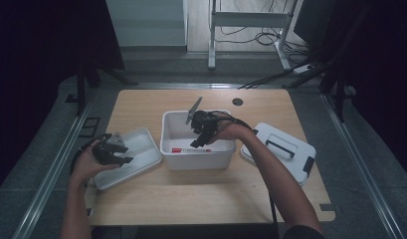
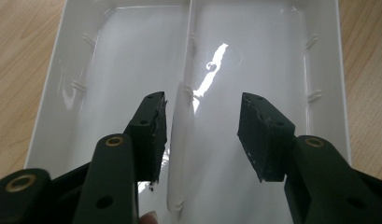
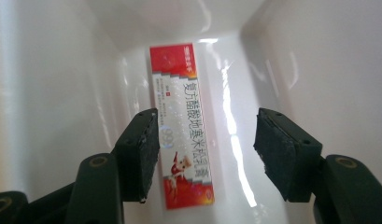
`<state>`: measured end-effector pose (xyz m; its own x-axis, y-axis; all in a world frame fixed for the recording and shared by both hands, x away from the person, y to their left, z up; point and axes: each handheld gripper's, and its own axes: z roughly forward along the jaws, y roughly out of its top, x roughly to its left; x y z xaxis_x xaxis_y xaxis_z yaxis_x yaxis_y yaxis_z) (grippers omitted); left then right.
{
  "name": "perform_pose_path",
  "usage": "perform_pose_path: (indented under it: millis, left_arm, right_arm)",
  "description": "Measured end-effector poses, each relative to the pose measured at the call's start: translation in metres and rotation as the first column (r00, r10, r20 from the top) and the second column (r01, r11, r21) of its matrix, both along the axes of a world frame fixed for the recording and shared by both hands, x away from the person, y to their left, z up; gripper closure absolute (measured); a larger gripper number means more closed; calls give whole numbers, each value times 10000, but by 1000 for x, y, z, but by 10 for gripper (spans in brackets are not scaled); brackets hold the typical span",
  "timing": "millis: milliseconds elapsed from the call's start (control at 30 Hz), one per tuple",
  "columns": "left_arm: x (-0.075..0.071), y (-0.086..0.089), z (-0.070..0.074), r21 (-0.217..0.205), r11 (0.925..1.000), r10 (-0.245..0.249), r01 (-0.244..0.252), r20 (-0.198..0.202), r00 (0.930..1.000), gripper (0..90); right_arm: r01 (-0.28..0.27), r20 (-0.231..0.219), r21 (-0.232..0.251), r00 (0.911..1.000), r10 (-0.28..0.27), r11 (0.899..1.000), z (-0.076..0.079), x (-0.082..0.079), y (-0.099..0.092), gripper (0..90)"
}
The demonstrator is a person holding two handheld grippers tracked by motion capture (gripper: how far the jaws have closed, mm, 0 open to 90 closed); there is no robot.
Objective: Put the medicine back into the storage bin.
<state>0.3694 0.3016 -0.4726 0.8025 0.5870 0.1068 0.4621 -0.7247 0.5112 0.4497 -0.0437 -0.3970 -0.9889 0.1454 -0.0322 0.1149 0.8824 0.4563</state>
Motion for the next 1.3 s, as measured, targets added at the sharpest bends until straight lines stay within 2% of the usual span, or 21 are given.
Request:
perform_pose_path:
  millis: [133, 333, 467, 600, 767, 967, 1167, 1300]
  left_arm:
    - [0, 0, -1, -21, 10000, 58, -58, -45, 10000, 520]
    - [0, -1, -1, -119, 9997, 192, -193, -133, 9997, 505]
    - [0, -2, -2, -92, 9998, 202, -203, -175, 9996, 503]
    - [0, -2, -3, -24, 9998, 192, -193, -205, 9996, 502]
    - [-1, -3, -5, 22, 9998, 213, -213, -203, 9996, 502]
    - [-1, -2, -4, 95, 9996, 281, -279, -146, 9995, 487]
    - [-2, -1, -4, 98, 9994, 330, -329, -114, 9994, 484]
    - [-3, -2, -4, 225, 9988, 429, -427, -85, 9990, 483]
  right_arm:
    - [345, 182, 682, 9992, -358, 9971, 20, -12, -15, 375]
    - [380, 390, 2022, 9981, -468, 9786, 41, -40, -38, 364]
    - [139, 548, 2669, 9981, -295, 9636, 48, -65, -52, 361]
    - [-187, 709, 3076, 9975, -33, 9513, 46, -90, -63, 358]
    - [-389, 764, 3428, 9970, 134, 9386, 28, -112, -73, 351]
    - [-317, 647, 3848, 9979, 73, 9225, 0, -130, -80, 355]
    - [-274, 639, 3730, 9980, 38, 9274, -30, -145, -80, 348]
    - [-153, 569, 3745, 9984, -65, 9271, -46, -152, -81, 351]
